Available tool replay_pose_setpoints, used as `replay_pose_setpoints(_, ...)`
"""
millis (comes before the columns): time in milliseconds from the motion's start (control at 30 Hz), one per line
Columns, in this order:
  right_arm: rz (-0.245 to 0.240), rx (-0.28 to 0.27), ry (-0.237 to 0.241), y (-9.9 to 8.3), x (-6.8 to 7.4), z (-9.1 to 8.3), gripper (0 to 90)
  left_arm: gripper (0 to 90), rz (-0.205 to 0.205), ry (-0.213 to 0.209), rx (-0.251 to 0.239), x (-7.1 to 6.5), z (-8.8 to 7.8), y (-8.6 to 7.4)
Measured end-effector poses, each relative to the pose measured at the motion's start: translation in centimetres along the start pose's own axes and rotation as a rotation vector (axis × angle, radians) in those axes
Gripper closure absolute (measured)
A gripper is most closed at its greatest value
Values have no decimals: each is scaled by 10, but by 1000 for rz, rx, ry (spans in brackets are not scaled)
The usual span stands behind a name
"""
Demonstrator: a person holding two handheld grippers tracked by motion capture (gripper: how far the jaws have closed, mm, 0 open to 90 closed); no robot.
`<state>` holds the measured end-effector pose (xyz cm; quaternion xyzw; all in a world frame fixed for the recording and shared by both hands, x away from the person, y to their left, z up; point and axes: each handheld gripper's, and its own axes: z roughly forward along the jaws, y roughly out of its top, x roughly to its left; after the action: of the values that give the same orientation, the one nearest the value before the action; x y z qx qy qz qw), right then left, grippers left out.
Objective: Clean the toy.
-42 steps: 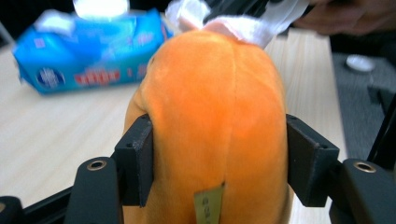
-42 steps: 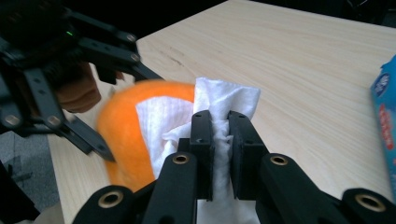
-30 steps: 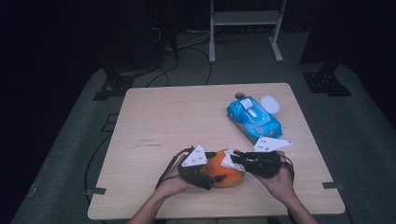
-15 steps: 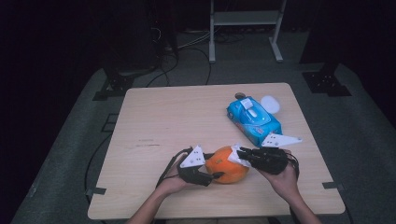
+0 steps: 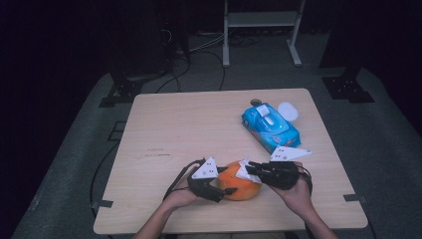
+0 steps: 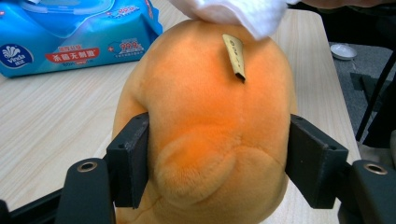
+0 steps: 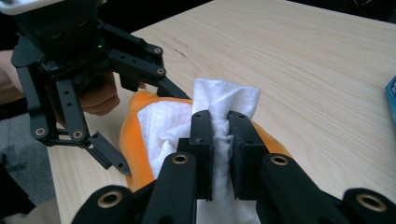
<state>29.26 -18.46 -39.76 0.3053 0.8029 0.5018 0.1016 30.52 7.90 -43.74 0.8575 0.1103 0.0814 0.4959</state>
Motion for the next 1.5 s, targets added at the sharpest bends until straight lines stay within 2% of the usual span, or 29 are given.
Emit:
replay_pose_setpoints(100, 31, 2, -30, -3, -11, -2, 800, 311, 14, -8, -5, -2, 1, -1)
replay_pose_setpoints(200, 76, 15, -55, -10, -28, -1, 800, 306, 39, -15, -4, -4, 2, -1)
replay_pose_setpoints(300, 115, 25, -53, -15, -38, -1, 801, 298, 33, -12, -6, -4, 3, -1)
replay_pose_setpoints(400, 97, 29, -58, -13, -32, -1, 803, 293, 28, -9, -7, -3, 4, -1)
replay_pose_setpoints(533, 56, 8, -27, -5, -15, -2, 803, 293, 0, 4, -12, -2, 5, 0)
replay_pose_setpoints(600, 14, 3, -10, 0, -3, -2, 803, 293, -18, 14, -17, -1, 6, 1)
replay_pose_setpoints(667, -30, -5, 4, 4, 9, -2, 802, 292, -55, 20, -30, 0, 7, 1)
replay_pose_setpoints(733, -64, 3, -8, 7, 16, -1, 801, 291, -69, 22, -35, 1, 7, 1)
replay_pose_setpoints(767, -73, 8, -18, 6, 15, 0, 800, 282, -66, 24, -38, 2, 7, 0)
replay_pose_setpoints(900, -15, 12, -18, -1, -1, 0, 799, 175, -55, 16, -88, 6, 7, -2)
replay_pose_setpoints(967, -1, 8, -25, -2, -6, -3, 799, 108, -54, 12, -99, 9, 10, -4)
replay_pose_setpoints(1033, 5, 7, -17, -3, -7, -4, 798, 77, -64, -2, -106, 12, 15, -8)
replay_pose_setpoints(1167, -5, 9, -10, -3, -7, -1, 797, 60, -38, -17, -131, 13, 20, -17)
replay_pose_setpoints(1300, 0, 11, -10, -3, -7, -1, 797, 60, -33, -22, -152, 14, 21, -19)
replay_pose_setpoints(1400, -1, 12, -5, -3, -8, -1, 797, 60, -11, -14, -151, 16, 17, -18)
replay_pose_setpoints(1500, 4, 13, -3, -3, -9, -1, 797, 60, -8, -32, -148, 16, 18, -19)
